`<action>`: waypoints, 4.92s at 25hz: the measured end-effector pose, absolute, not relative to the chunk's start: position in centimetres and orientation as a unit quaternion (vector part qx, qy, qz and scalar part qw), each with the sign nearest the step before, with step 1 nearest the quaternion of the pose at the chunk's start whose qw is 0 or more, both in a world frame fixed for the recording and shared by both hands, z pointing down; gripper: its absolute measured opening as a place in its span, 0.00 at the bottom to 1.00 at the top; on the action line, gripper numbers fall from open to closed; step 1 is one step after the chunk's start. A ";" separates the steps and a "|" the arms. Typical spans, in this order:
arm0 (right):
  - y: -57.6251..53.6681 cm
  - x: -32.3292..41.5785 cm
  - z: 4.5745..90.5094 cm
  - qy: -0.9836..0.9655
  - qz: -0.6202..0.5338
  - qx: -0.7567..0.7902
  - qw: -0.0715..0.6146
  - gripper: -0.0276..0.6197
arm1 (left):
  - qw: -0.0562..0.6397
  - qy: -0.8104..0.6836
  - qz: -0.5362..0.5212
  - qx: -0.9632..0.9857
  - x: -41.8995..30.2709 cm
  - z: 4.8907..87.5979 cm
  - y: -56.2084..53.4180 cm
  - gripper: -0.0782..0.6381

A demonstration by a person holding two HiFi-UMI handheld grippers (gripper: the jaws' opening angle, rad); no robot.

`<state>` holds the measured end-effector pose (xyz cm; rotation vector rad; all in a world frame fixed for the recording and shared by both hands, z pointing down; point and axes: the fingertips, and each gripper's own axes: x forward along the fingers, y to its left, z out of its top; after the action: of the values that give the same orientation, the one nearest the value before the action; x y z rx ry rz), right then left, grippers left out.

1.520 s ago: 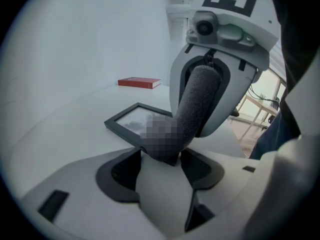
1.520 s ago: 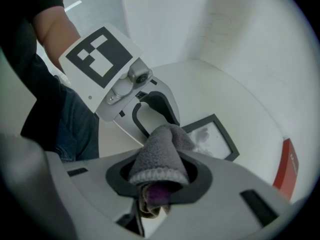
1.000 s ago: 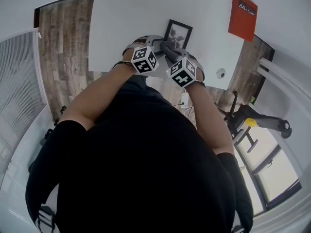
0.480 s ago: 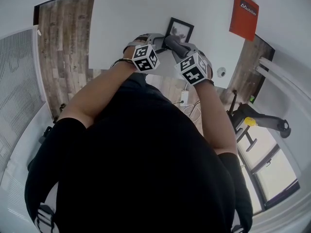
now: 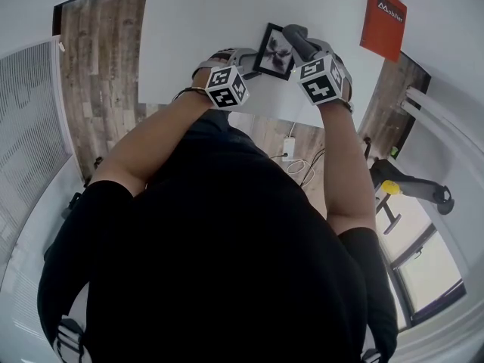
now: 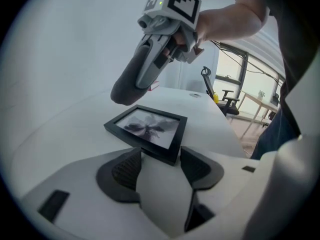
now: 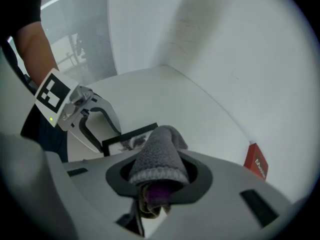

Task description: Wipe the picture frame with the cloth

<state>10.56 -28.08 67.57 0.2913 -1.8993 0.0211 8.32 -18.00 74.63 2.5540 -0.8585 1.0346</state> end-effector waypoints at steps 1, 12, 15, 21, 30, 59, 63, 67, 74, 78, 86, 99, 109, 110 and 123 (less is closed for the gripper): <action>-28.5 10.7 67.9 -0.807 0.004 0.126 0.576 0.20 | 0.126 -0.296 0.355 0.878 8.3 74.6 -18.0 0.46; -28.7 11.3 71.0 -0.790 -0.020 0.120 0.601 0.20 | 0.125 -0.293 0.355 0.879 8.4 74.7 -17.8 0.46; -28.0 11.4 71.5 -0.789 -0.018 0.115 0.604 0.20 | 0.122 -0.294 0.354 0.879 8.3 74.7 -17.8 0.46; -26.8 11.6 71.9 -0.786 -0.013 0.107 0.608 0.20 | 0.121 -0.295 0.354 0.879 8.3 74.5 -17.8 0.46; -25.1 12.0 72.3 -0.787 -0.009 0.094 0.610 0.20 | 0.109 -0.298 0.351 0.881 8.4 74.6 -17.8 0.46; -17.8 12.8 72.3 -0.781 0.041 0.057 0.621 0.20 | 0.110 -0.299 0.351 0.880 8.1 74.5 -17.8 0.46; -17.4 13.0 72.3 -0.784 0.051 0.064 0.615 0.20 | 0.108 -0.300 0.352 0.880 8.1 74.6 -17.8 0.46; -17.4 13.3 72.0 -0.786 0.051 0.067 0.613 0.20 | 0.108 -0.300 0.352 0.880 8.3 74.4 -17.8 0.46; -17.4 13.2 72.2 -0.784 0.047 0.064 0.616 0.20 | 0.114 -0.298 0.354 0.879 8.2 74.7 -17.8 0.46; -17.2 13.3 71.9 -0.785 0.043 0.065 0.615 0.20 | 0.124 -0.297 0.357 0.877 8.0 74.8 -17.9 0.46; -17.2 14.5 70.4 -0.788 0.046 0.083 0.608 0.20 | 0.159 -0.293 0.374 0.865 7.7 75.2 -18.0 0.46; -17.2 18.7 65.9 -0.796 0.059 0.156 0.583 0.20 | 0.226 -0.305 0.381 0.843 4.8 73.7 -16.2 0.46; -19.5 23.2 59.2 -0.810 0.085 0.277 0.510 0.20 | 0.219 -0.360 0.321 0.848 1.6 67.3 -16.5 0.45; -19.6 23.5 58.6 -0.811 0.084 0.287 0.502 0.20 | 0.217 -0.365 0.313 0.850 1.5 66.5 -16.6 0.44; -18.0 26.4 51.5 -0.836 0.136 0.382 0.369 0.20 | 0.186 -0.387 0.246 0.869 2.2 58.4 -14.8 0.42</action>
<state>26.44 -18.01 51.48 0.9798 -2.1474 0.3499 2.18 -14.79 58.45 2.4476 -1.0905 0.6918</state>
